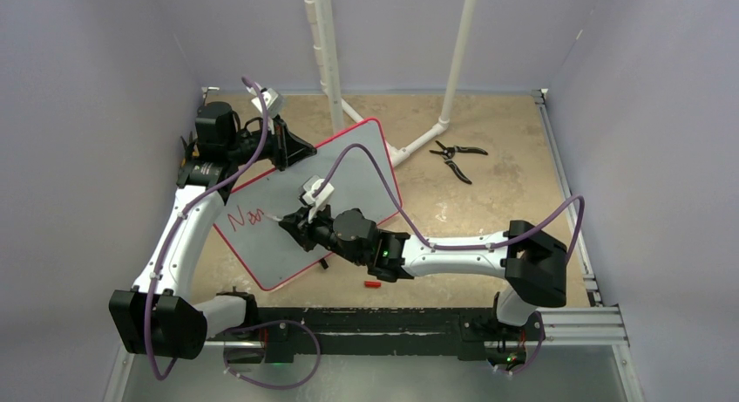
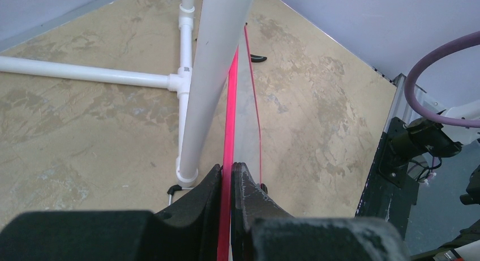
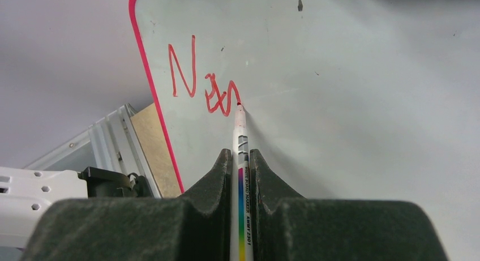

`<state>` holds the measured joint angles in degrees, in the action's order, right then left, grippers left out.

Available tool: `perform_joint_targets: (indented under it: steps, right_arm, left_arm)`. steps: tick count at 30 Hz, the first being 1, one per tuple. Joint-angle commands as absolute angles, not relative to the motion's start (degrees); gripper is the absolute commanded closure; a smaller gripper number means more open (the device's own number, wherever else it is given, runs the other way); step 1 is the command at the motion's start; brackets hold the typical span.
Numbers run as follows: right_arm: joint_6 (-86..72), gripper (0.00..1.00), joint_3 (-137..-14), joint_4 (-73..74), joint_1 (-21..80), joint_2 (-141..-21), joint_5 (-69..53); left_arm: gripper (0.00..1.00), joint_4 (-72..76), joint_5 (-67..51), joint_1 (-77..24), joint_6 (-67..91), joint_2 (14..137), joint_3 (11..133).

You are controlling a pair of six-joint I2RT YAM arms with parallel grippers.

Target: Write a sentence on the whiteboard

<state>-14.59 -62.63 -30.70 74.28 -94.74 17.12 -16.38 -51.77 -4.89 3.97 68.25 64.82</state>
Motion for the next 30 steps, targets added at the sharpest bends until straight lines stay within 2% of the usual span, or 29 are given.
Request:
perform_joint_targets:
  steps: [1,21,30]
  right_arm:
    - [-14.9,1.0,-62.79,-31.9,73.59,-92.42,20.72]
    - [-12.3,1.0,-67.87,-32.75,73.61,-93.71,21.41]
    - [-11.15,1.0,-58.75,-39.3,73.58,-85.73,19.35]
  left_arm:
    - [1.0,-14.06,-50.0,-3.43,4.31,68.22,64.6]
    - [1.0,-13.89,-50.19,-3.34,4.41,68.38,64.51]
    - [1.0,-13.85,-50.01,-3.34,4.44,68.47,64.42]
